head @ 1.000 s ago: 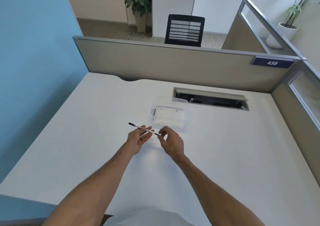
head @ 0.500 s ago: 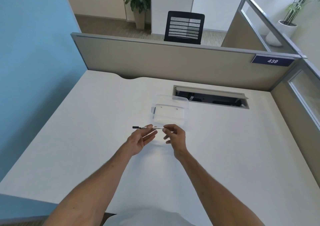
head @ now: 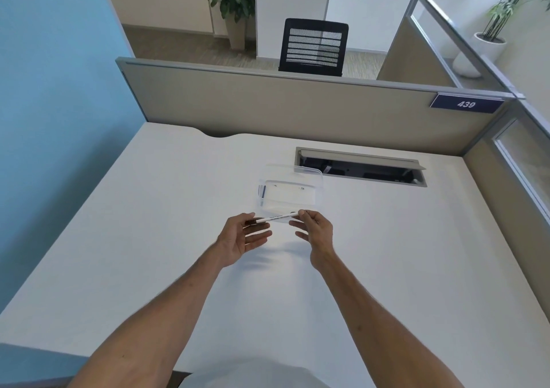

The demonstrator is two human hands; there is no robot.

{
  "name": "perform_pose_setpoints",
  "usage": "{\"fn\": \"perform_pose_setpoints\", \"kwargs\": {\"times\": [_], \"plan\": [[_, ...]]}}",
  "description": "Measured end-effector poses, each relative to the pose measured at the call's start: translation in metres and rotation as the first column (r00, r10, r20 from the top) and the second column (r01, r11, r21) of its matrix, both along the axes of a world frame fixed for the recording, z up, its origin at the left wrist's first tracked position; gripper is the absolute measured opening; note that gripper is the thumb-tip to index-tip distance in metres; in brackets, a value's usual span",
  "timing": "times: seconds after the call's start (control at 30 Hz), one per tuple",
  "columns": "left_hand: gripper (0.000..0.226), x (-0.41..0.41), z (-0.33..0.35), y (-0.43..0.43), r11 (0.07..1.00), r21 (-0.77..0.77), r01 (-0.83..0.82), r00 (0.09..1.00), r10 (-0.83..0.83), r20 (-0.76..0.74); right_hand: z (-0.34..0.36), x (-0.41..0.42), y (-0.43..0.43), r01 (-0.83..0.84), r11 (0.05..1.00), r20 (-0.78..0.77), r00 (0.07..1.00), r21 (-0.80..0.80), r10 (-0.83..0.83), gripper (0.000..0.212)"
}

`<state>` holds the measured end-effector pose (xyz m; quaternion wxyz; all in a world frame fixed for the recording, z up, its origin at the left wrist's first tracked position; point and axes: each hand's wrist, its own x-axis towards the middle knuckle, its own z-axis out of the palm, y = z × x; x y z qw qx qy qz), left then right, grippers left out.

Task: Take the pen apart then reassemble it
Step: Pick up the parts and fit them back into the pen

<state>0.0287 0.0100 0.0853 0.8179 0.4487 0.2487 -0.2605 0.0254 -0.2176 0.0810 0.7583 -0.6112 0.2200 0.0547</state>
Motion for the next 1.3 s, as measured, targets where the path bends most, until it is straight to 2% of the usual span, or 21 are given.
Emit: {"fn": "perform_pose_setpoints", "kwargs": {"times": [0.07,0.2,0.43,0.53,0.63,0.8,0.9,1.07,1.3], "plan": [[0.027,0.001,0.004,0.0,0.998,0.015,0.063,0.998,-0.063,0.001,0.001,0.0,-0.002,-0.012,1.0,0.002,1.0,0.003,0.012,0.03],[0.035,0.001,0.006,-0.005,0.945,0.111,0.306,0.95,-0.311,0.031,0.001,0.001,-0.004,0.005,1.0,-0.012,1.0,0.01,-0.005,0.029],[0.035,-0.004,0.0,-0.013,0.847,0.204,0.49,0.864,-0.503,0.015,-0.004,-0.003,-0.004,0.035,0.993,-0.019,0.999,0.113,-0.033,0.012],[0.035,-0.009,-0.005,-0.017,0.826,0.24,0.51,0.843,-0.535,0.049,-0.005,-0.003,0.005,0.103,0.963,-0.054,0.994,0.248,-0.093,0.016],[0.035,-0.012,-0.006,-0.021,0.818,0.252,0.517,0.833,-0.548,0.072,-0.002,-0.004,0.012,0.17,0.879,-0.083,0.985,0.446,-0.149,0.027],[0.036,-0.013,-0.006,-0.023,0.804,0.249,0.54,0.813,-0.574,0.094,0.002,-0.006,0.02,0.224,0.713,-0.158,0.975,0.664,-0.159,0.067],[0.036,-0.012,-0.004,-0.023,0.784,0.257,0.565,0.788,-0.605,0.114,0.005,-0.004,0.026,0.237,0.676,-0.184,0.971,0.698,-0.151,0.069],[0.037,-0.01,0.0,-0.017,0.753,0.297,0.587,0.759,-0.639,0.12,0.008,-0.004,0.031,0.255,0.693,-0.234,0.964,0.674,-0.127,0.062],[0.036,-0.005,0.001,-0.012,0.749,0.301,0.59,0.758,-0.643,0.115,0.02,-0.005,0.041,0.232,0.739,-0.197,0.971,0.632,-0.136,0.048]]}}
